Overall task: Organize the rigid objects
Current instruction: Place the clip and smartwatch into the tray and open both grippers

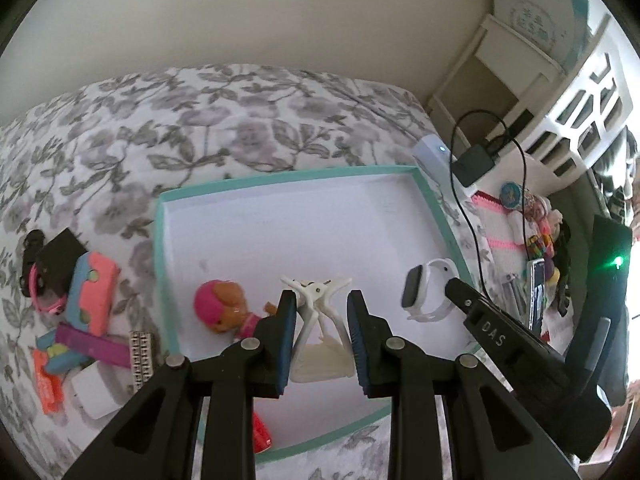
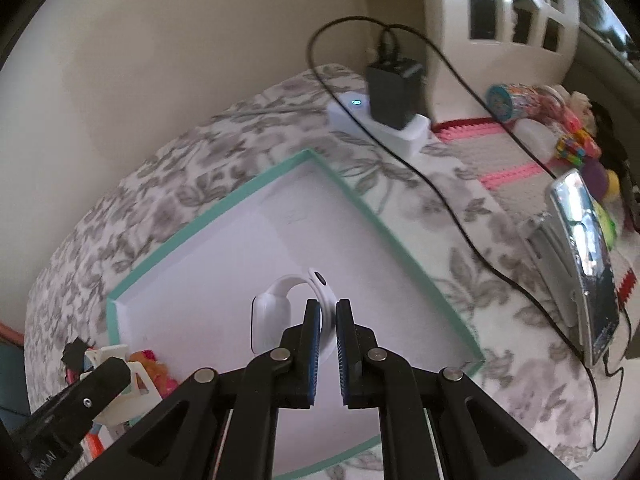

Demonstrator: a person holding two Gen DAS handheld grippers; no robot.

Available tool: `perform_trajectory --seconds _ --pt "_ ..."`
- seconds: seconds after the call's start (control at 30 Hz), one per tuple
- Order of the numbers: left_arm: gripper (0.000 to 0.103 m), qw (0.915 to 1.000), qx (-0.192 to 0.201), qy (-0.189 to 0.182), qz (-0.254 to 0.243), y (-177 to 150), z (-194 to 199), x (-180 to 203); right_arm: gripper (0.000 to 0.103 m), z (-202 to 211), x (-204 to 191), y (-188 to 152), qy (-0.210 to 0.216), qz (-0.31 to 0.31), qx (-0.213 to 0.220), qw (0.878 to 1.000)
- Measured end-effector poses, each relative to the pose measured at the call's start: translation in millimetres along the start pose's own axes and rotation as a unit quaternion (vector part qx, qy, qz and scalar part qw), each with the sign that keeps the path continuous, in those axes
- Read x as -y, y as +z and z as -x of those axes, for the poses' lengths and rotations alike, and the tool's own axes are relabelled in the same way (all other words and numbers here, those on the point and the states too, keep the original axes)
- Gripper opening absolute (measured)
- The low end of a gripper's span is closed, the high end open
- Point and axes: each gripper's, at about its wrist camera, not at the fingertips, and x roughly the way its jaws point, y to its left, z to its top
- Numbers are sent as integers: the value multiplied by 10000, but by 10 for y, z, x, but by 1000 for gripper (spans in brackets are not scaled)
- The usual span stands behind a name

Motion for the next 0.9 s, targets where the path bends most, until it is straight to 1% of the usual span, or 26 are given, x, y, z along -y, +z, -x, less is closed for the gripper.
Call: perform_trajectory --seconds 0.17,0.27,0.5,0.7,0.73,0.77,0.83,0.9 --pt "27 9996 82 11 -287 -48 -47 104 9 -32 -15 -20 14 32 -58 10000" --pt "27 9997 31 -22 -243 -72 -94 80 9 -60 -69 -31 41 116 -95 9999" --pt "27 9995 -242 103 -146 -147 -269 8 10 -176 -153 -103 38 298 -340 9990" --pt "27 9995 -251 140 -164 -157 -257 17 12 -153 -161 -106 87 310 -320 9990" --pt "31 9994 -246 159 -164 -155 -256 19 12 -150 -162 -106 100 305 -322 9990" --pt "38 9994 -258 164 -162 -155 -256 22 12 -147 -162 -107 109 299 -322 9990" --pt "44 9995 -270 147 -115 -155 -255 14 12 -137 -161 -101 140 279 -318 9990" --pt "44 9994 -284 152 -87 -157 -249 6 12 -130 -159 -98 167 260 -317 9990"
